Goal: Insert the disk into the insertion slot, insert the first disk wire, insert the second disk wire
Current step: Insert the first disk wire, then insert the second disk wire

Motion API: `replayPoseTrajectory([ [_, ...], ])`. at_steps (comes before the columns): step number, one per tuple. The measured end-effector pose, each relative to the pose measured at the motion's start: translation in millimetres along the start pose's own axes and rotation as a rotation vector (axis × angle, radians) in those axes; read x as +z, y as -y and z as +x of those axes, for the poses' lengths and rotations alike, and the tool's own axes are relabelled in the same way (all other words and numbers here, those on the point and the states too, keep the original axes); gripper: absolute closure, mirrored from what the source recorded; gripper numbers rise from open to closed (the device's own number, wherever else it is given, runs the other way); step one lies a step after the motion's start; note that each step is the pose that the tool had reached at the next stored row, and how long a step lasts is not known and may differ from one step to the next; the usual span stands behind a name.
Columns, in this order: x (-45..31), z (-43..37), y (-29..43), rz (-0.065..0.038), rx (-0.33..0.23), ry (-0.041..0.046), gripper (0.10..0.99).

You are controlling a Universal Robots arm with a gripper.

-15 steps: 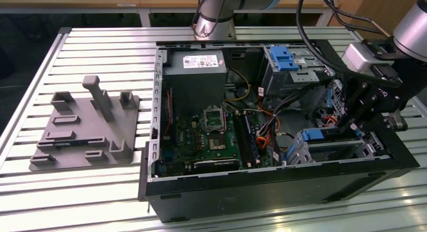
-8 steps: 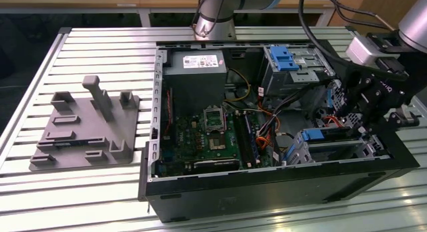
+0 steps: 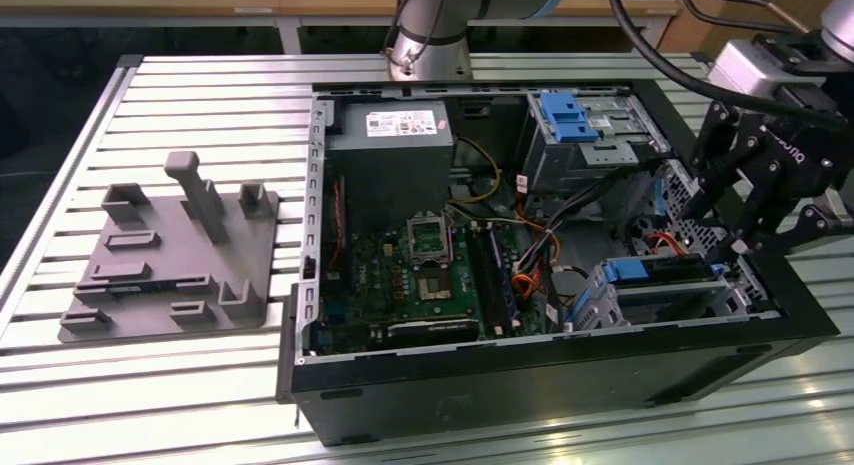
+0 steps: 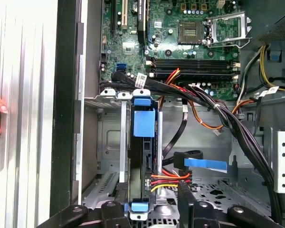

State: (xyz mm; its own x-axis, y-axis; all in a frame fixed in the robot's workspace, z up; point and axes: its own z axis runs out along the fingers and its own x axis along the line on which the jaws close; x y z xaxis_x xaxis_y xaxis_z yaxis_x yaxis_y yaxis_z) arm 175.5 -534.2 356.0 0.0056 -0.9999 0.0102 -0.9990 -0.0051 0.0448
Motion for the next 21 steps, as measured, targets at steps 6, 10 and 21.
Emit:
replayPoseTrajectory([
  [6, -0.7, 0.0, 0.0, 0.000, 0.000, -0.0002, 0.553],
  [10, -0.8, 0.0, 0.0, 0.000, 0.000, -0.0002, 0.553],
  [21, -1.1, -27.3, 0.4, -0.001, 0.003, -0.0769, 0.553],
])
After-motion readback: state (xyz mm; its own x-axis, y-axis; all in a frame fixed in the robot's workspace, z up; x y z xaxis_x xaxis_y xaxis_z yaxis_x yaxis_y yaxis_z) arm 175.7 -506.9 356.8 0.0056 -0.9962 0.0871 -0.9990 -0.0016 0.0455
